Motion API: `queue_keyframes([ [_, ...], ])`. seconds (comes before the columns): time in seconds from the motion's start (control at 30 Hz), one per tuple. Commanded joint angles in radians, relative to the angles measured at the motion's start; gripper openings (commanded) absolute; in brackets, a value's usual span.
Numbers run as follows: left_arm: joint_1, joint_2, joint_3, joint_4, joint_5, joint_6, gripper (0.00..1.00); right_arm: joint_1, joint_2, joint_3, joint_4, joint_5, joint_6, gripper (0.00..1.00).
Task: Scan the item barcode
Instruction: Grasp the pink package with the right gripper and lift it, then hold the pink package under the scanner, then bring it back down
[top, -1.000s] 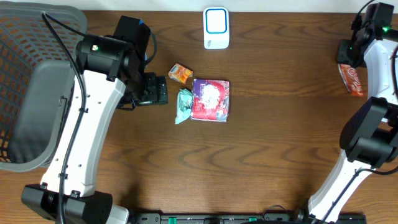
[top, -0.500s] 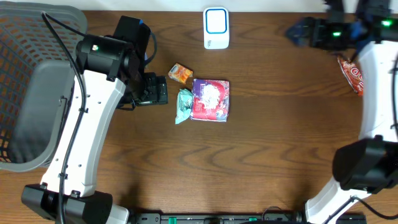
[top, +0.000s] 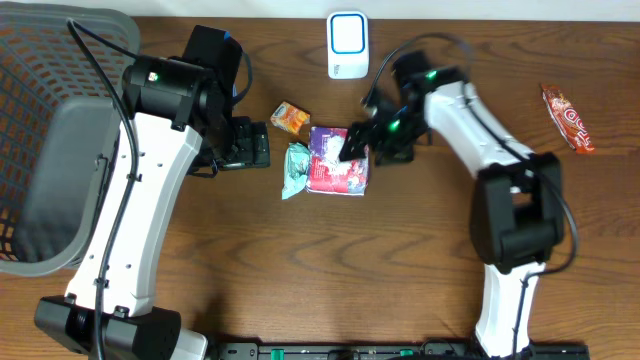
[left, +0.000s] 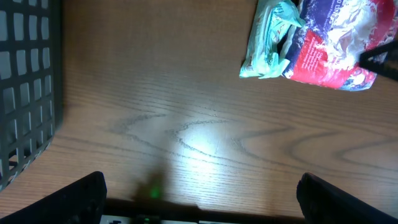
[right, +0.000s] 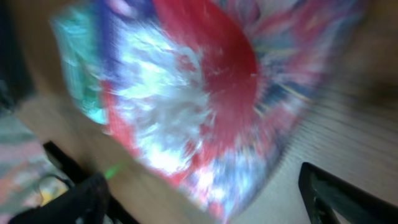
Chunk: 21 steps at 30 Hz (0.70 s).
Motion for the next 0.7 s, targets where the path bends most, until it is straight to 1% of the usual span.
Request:
queue_keyframes([
  [0.0,0.0,0.006,0.006,-0.002,-0.006,-0.001,0.98,0.031,0.036,-0.045,0.035,-0.013,0.069,0.51],
  [0.03,0.0,0.006,0.006,-0.002,-0.006,-0.001,0.98,0.032,0.043,-0.046,0.037,-0.011,0.077,0.25],
  [0.07,0.0,0.006,0.006,-0.002,-0.006,-0.001,0.98,0.032,0.044,-0.046,0.038,-0.01,0.082,0.08],
  [0.1,0.0,0.006,0.006,-0.002,-0.006,-0.001,0.98,0.032,0.043,-0.045,0.041,-0.001,0.09,0.01],
  [0.2,0.0,0.006,0.006,-0.002,-0.006,-0.001,0.98,0.024,0.021,-0.009,0.011,0.105,0.111,0.01],
  [0.27,0.0,0.006,0.006,-0.002,-0.006,-0.001,0.98,0.02,0.004,0.039,-0.042,0.221,0.111,0.01],
  [0.33,0.0,0.006,0.006,-0.002,-0.006,-0.001,0.98,0.019,-0.019,0.104,-0.11,0.375,0.115,0.01],
  [0.47,0.0,0.006,0.006,-0.002,-0.006,-0.001,0.98,0.037,-0.065,0.239,-0.243,0.749,0.169,0.01],
  [0.57,0.0,0.006,0.006,-0.002,-0.006,-0.001,0.98,0.059,-0.087,0.272,-0.297,0.978,0.215,0.01],
  [0.67,0.0,0.006,0.006,-0.002,-0.006,-0.001,0.98,0.09,-0.093,0.27,-0.353,1.191,0.309,0.01],
])
